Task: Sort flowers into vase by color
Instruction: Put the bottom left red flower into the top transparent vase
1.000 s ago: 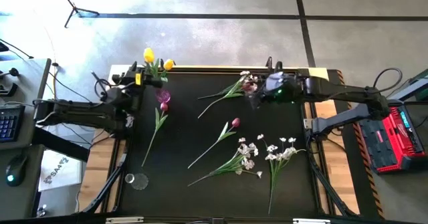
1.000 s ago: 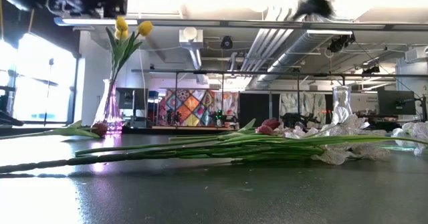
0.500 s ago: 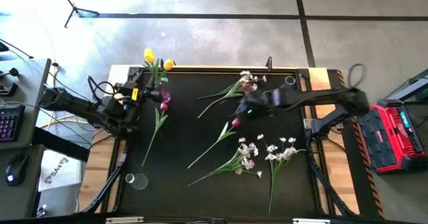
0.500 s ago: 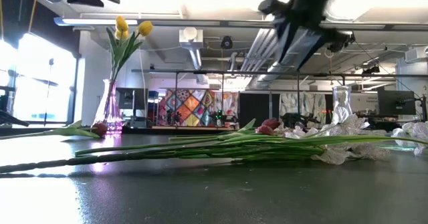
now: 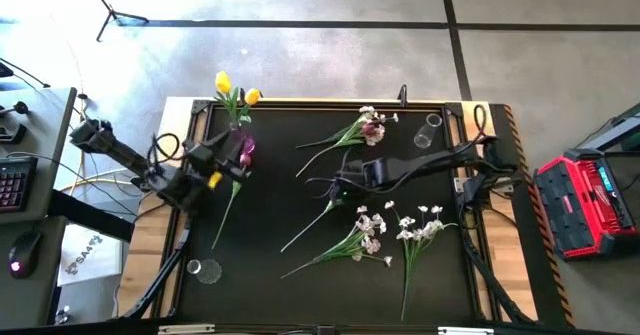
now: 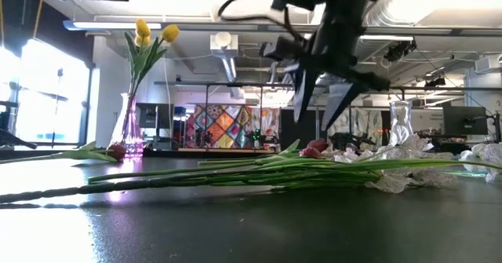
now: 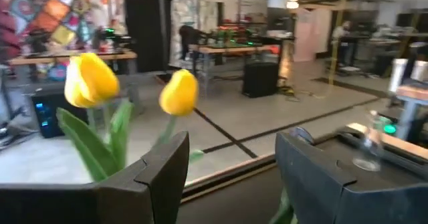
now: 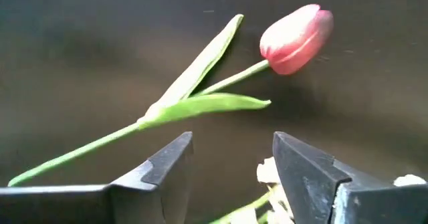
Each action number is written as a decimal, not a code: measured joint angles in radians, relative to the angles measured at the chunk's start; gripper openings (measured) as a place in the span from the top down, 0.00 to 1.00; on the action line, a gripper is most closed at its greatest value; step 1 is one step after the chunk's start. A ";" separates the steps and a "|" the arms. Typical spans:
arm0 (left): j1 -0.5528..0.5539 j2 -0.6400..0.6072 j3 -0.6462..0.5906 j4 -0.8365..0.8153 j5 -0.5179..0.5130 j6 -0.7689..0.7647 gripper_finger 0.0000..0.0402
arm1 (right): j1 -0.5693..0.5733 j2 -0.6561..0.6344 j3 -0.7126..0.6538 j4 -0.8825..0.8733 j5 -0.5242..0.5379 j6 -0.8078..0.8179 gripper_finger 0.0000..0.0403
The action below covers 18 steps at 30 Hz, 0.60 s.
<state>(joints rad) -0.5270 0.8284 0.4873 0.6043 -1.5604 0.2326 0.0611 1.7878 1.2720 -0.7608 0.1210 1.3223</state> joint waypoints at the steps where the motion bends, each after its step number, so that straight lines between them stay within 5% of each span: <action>1: -0.009 0.004 0.000 -0.042 0.019 -0.043 0.47 | -0.004 0.012 0.000 0.018 0.005 0.013 0.52; 8: -0.022 0.056 0.000 -0.271 0.169 -0.316 0.47 | -0.060 0.092 0.000 0.093 0.007 0.077 0.52; 18: 0.067 0.131 0.000 -0.298 0.469 -0.452 0.47 | -0.101 0.150 0.000 0.084 -0.009 0.118 0.64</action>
<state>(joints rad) -0.4596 0.9594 0.4870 0.3064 -1.0915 -0.2194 -0.0398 1.9377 1.2720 -0.6771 0.1124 1.4399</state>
